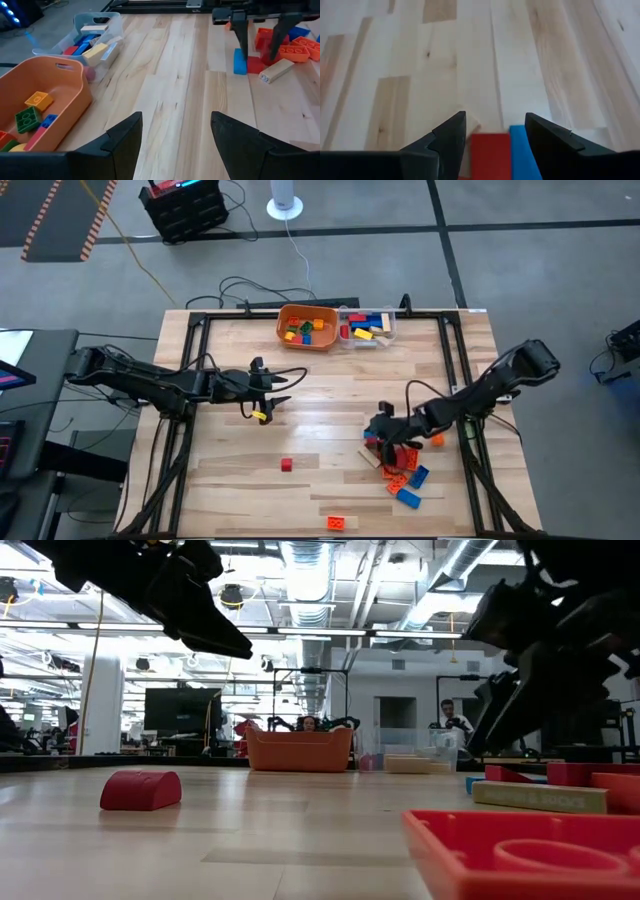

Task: Sort blocks by size
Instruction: Put the left red block into the transparent bin, then put the top blue block into the transparent bin

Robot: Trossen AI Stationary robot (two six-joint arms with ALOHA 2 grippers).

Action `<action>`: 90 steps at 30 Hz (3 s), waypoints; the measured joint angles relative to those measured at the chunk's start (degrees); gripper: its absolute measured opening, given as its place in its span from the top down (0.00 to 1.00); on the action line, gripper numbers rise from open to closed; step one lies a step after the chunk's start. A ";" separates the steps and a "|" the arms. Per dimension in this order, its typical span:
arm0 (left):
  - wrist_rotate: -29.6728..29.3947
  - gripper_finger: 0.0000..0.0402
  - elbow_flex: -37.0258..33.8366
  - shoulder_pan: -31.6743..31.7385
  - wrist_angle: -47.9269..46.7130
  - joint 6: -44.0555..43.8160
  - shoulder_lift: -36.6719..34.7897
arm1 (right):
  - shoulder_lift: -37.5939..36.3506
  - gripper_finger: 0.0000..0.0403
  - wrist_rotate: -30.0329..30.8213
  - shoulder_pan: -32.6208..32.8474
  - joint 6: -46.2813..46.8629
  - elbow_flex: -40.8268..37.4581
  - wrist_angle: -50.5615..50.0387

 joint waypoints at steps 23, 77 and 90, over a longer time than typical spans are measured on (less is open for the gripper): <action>-0.04 0.43 0.00 0.00 -0.63 0.70 -0.02 | 5.23 0.57 3.47 0.65 -3.56 0.63 -3.31; -1.03 0.43 0.00 -0.17 5.67 2.75 7.87 | 0.04 0.49 -10.47 -48.66 -34.51 13.50 3.18; -1.01 0.43 0.00 -0.59 3.98 1.69 7.87 | -0.70 0.48 -14.24 -27.75 -23.58 5.24 1.89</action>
